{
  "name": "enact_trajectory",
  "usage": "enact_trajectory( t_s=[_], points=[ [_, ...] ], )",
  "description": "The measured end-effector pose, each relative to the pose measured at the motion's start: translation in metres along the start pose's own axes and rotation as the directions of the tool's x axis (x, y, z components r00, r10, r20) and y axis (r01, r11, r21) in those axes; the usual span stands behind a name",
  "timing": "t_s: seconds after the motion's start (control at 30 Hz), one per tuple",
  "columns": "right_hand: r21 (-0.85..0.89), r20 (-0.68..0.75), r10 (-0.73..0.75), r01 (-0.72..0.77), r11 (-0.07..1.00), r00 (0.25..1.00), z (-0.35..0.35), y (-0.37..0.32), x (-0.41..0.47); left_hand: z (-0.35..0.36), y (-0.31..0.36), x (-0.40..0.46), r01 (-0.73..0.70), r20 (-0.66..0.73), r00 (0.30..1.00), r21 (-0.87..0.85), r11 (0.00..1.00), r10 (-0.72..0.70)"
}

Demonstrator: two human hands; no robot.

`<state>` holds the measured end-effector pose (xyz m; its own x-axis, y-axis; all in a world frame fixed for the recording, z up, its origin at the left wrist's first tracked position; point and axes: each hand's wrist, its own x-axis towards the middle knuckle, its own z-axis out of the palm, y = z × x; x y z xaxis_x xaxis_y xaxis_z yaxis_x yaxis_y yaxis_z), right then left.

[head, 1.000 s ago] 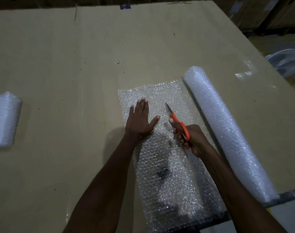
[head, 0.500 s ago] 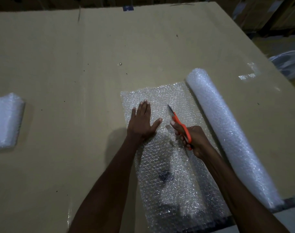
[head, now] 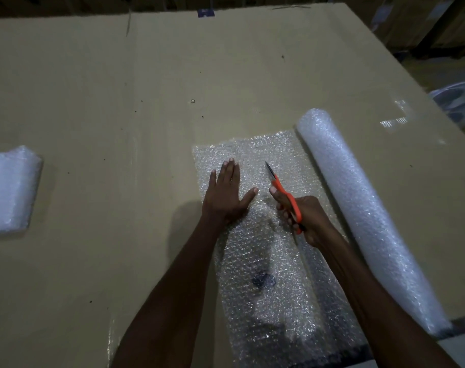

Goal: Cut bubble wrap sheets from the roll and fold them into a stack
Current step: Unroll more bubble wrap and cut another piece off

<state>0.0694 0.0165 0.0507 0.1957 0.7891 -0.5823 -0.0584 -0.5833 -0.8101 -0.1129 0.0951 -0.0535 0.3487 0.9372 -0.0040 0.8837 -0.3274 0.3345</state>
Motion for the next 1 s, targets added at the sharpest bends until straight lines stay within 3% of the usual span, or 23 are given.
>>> enact_trajectory(
  t_s=[0.3,0.53,0.73,1.0],
  points=[
    [-0.033,-0.006,-0.011,0.011,0.999,1.000,-0.006,0.001,0.008,-0.006,-0.004,0.008,0.008,-0.008,1.000,-0.059,0.998,-0.008],
    [-0.041,0.001,0.003,-0.003,0.999,1.000,-0.006,-0.001,0.011,-0.024,-0.012,0.037,-0.020,-0.201,0.980,-0.094,0.995,0.000],
    [-0.045,0.000,0.013,-0.013,0.999,1.000,-0.005,0.000,0.012,-0.013,-0.020,0.047,0.014,-0.021,1.000,0.024,1.000,-0.014],
    [-0.018,-0.014,0.001,-0.001,1.000,1.000,-0.001,0.003,0.013,-0.006,-0.023,0.043,0.005,-0.072,0.997,0.069,0.998,0.000]
  ],
)
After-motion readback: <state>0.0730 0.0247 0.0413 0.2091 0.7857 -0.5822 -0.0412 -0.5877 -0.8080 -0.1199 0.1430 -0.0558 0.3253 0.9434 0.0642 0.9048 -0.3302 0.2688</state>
